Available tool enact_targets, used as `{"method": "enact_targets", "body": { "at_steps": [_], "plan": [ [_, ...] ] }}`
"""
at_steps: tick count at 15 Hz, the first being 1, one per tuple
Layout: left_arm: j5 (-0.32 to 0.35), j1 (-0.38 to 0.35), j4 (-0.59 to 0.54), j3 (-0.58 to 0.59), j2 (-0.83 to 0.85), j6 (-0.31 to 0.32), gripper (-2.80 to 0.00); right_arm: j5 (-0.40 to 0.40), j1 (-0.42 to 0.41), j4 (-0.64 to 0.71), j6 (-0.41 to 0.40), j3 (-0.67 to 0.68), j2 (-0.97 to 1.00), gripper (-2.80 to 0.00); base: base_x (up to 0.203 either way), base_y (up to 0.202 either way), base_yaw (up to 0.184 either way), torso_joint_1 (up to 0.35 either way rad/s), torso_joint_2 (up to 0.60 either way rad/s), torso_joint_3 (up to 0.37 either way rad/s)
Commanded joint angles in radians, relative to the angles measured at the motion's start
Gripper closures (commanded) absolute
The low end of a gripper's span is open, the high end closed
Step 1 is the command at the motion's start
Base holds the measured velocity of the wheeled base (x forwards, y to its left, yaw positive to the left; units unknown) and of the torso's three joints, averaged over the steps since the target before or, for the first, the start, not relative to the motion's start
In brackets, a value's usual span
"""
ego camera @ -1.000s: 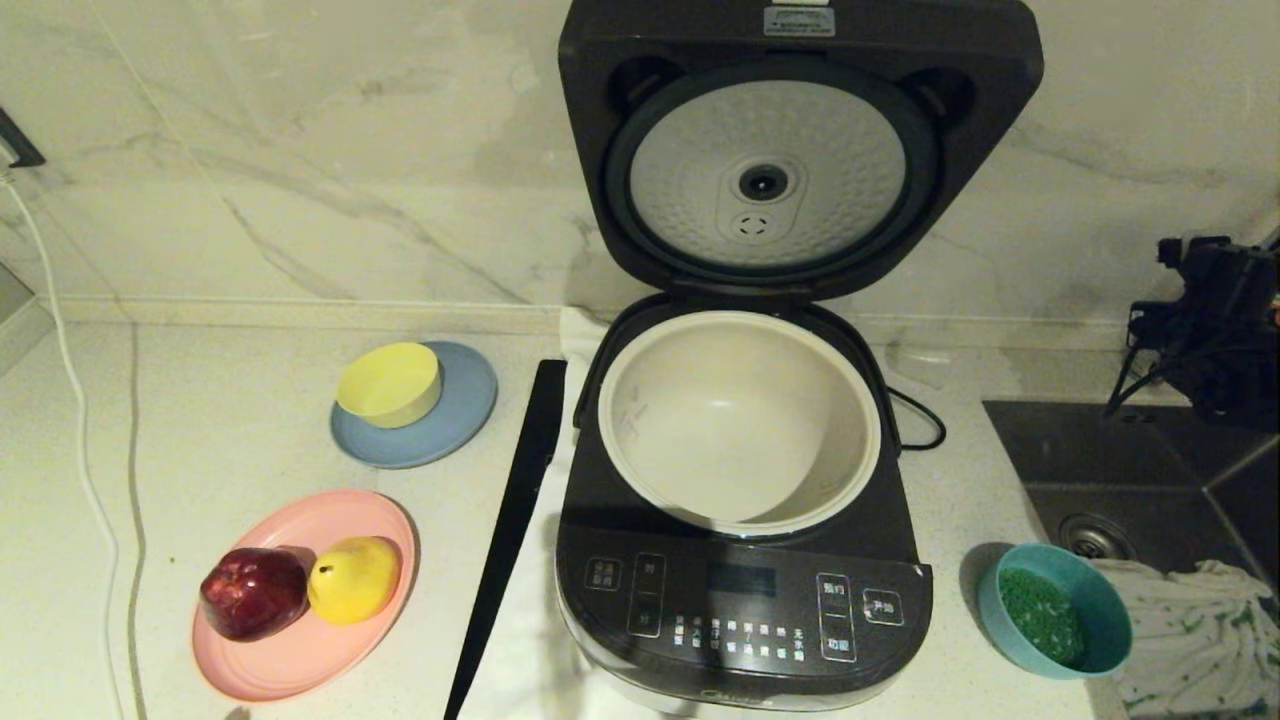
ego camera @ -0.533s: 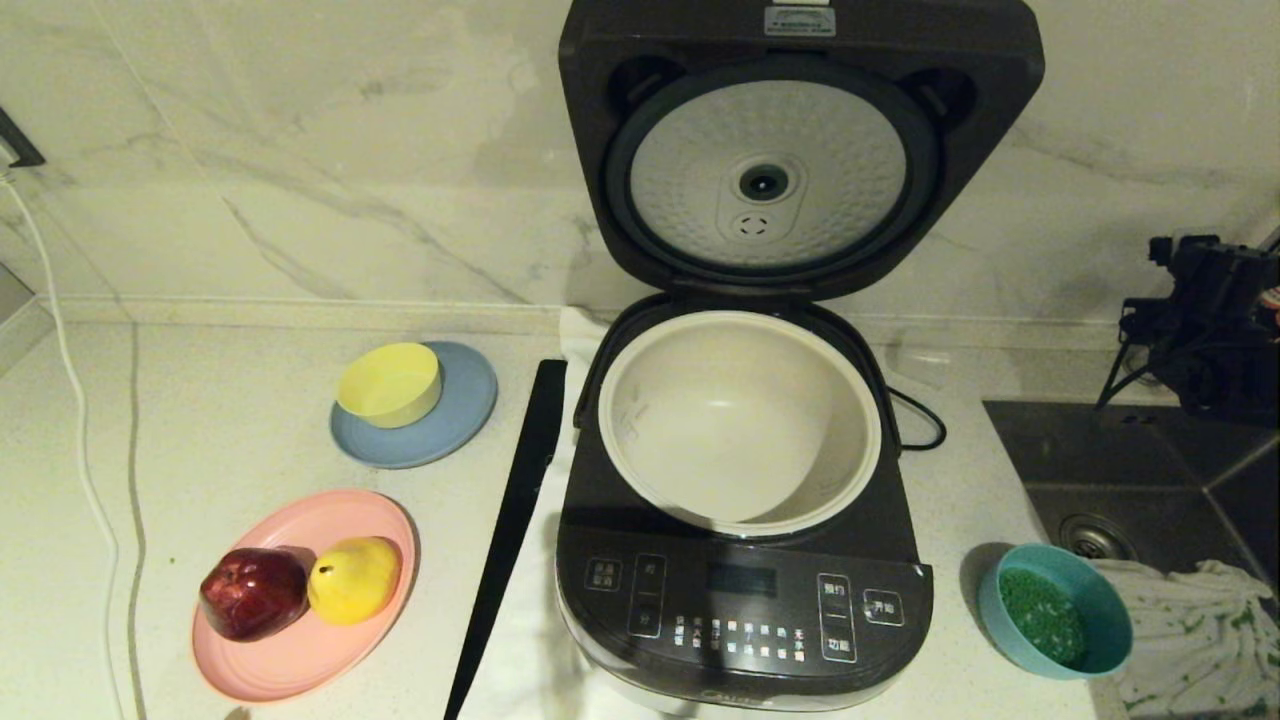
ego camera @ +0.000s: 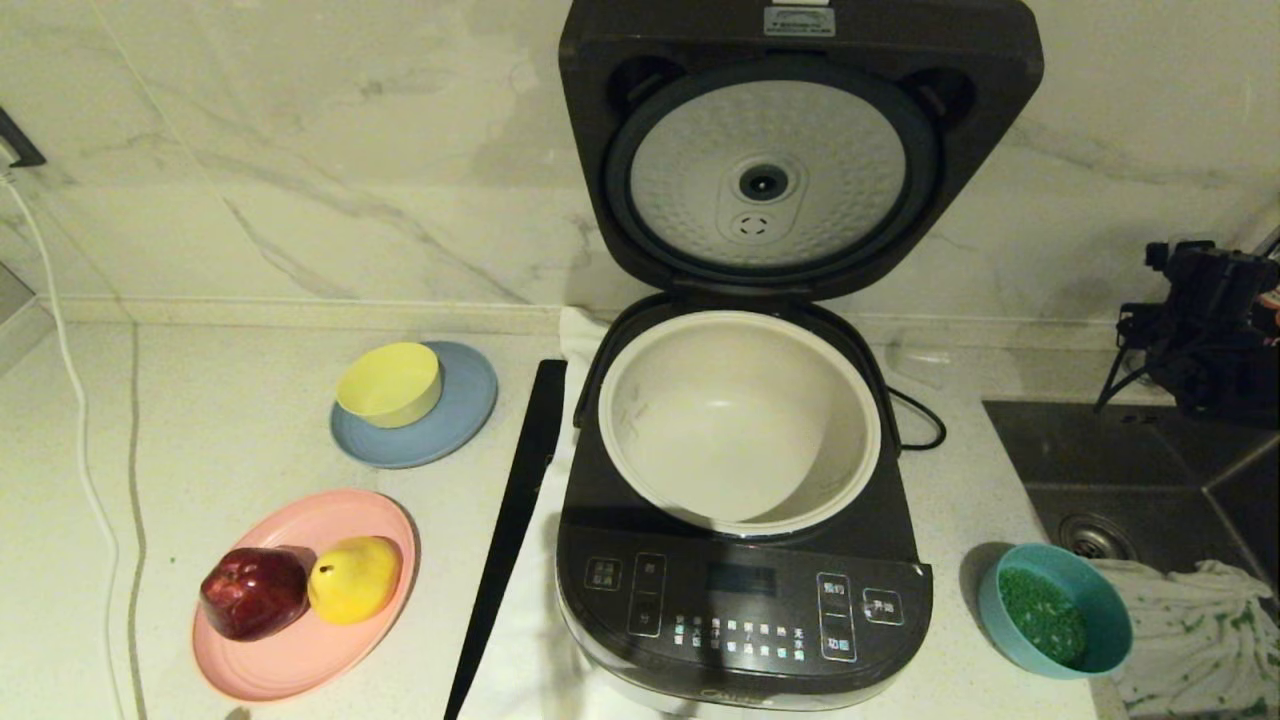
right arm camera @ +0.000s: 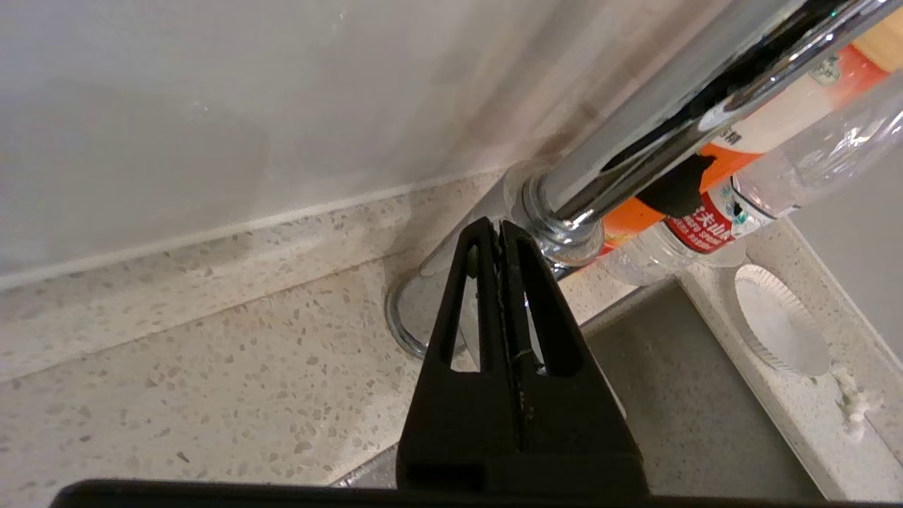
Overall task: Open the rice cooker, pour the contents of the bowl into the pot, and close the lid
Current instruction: Turn on the tap
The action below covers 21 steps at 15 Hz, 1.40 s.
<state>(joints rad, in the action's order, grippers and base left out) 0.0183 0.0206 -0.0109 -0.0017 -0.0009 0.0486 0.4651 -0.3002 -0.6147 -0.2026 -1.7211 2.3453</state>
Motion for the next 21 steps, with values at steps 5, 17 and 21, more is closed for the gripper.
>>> {"method": "enact_targets", "body": {
  "at_steps": [5, 17, 21],
  "plan": [
    [0.000, 0.000, 0.000, 0.000, -0.001, 0.000, 0.00, 0.010, -0.002, -0.005, 0.000, 0.037, -0.011, 0.00, 0.000, 0.000, 0.000, 0.000, 0.00, 0.000],
    [0.000, 0.000, 0.000, 0.000, -0.001, 0.000, 0.00, 0.023, -0.004, -0.089, 0.003, 0.203, -0.073, 0.00, 0.000, 0.000, 0.000, 0.000, 0.00, 0.000],
    [0.000, -0.001, 0.000, 0.000, -0.001, 0.000, 0.00, 0.023, -0.002, -0.082, 0.000, 0.141, -0.060, 0.00, 0.000, 0.000, 0.000, 0.000, 0.00, 0.000]
  ]
}}
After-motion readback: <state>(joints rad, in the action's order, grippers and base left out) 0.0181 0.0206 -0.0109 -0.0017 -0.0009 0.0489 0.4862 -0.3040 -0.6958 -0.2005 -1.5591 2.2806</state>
